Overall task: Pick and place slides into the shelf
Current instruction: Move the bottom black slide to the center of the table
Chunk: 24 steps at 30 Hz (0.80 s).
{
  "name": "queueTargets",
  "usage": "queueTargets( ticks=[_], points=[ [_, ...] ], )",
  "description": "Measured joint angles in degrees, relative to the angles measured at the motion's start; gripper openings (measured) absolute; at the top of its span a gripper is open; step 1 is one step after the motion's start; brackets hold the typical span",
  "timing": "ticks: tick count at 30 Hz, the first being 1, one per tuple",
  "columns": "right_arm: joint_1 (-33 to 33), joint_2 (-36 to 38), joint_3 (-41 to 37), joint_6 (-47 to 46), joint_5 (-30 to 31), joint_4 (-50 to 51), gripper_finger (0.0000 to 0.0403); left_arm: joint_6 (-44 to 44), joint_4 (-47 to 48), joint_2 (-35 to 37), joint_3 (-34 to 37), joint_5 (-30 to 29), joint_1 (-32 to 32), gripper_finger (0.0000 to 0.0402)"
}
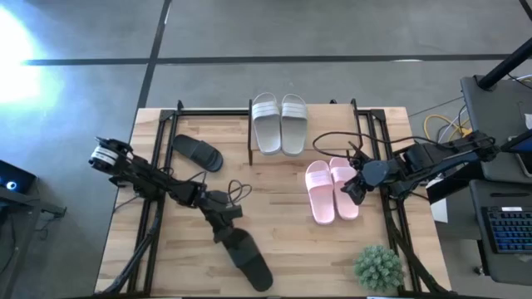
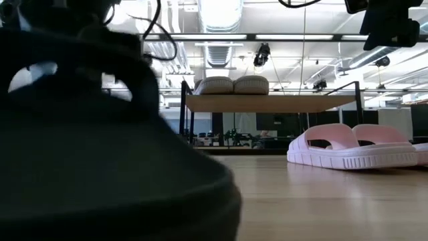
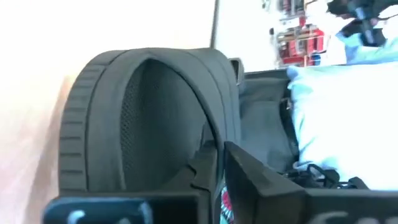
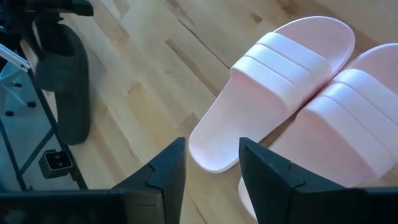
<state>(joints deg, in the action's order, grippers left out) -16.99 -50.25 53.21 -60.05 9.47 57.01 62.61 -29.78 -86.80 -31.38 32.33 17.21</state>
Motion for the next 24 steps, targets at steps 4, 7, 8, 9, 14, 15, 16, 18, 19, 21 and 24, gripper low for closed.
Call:
queueTargets(
  ticks=[4, 7, 8, 9, 14, 15, 16, 18, 19, 21, 24],
  points=[
    [0.01, -0.16, 0.00, 0.02, 0.31, -0.01, 0.0137, -2.64, 1.14, 1.41, -0.35, -1.63, -1.90, 0.0004],
    [0.02, -0.14, 0.00, 0.02, 1.12, 0.01, 0.0137, -7.37, 5.09, 1.76, -2.21, -2.79, -5.12, 0.0002],
    [0.00, -0.14, 0.00, -0.05, 1.13, 0.04, 0.0137, -9.72, 7.03, 1.76, -3.10, -3.27, -6.50, 0.0002],
    [0.02, -0.14, 0.00, -0.22, 1.17, 0.02, 0.0136, -12.30, 9.14, 1.78, -4.12, -4.43, -7.90, 0.0002],
    [0.00, -0.21, 0.00, -0.91, 1.17, 0.15, 0.0132, -26.90, 20.54, 0.05, -12.30, -7.41, -15.28, 0.0001],
    [0.00, -0.21, 0.00, -1.03, 1.17, 0.21, 0.0132, -29.78, 23.98, -0.89, -14.44, -7.41, -16.45, 0.0001],
    [0.02, -0.21, 0.00, -1.03, 1.18, 0.22, 0.0133, -32.71, 27.23, -2.06, -16.69, -7.40, -17.40, 0.0001],
    [0.00, -0.18, 0.00, -1.08, 1.17, 0.24, 0.0134, -37.64, 33.73, -4.89, -21.03, -7.24, -19.10, 0.0001],
    [0.00, -0.16, 0.00, -1.28, 1.17, 0.22, 0.0134, -39.67, 36.44, -6.38, -23.15, -6.77, -19.82, 0.0001],
    [0.00, -0.16, 0.00, -1.49, 1.17, 0.24, 0.0133, -42.70, 40.13, -9.57, -27.22, -6.53, -20.90, 0.0001],
    [0.01, -0.16, 0.00, -1.68, 1.17, 0.24, 0.0132, -45.45, 42.46, -13.27, -31.74, -11.09, -21.61, 0.0001]
  ],
)
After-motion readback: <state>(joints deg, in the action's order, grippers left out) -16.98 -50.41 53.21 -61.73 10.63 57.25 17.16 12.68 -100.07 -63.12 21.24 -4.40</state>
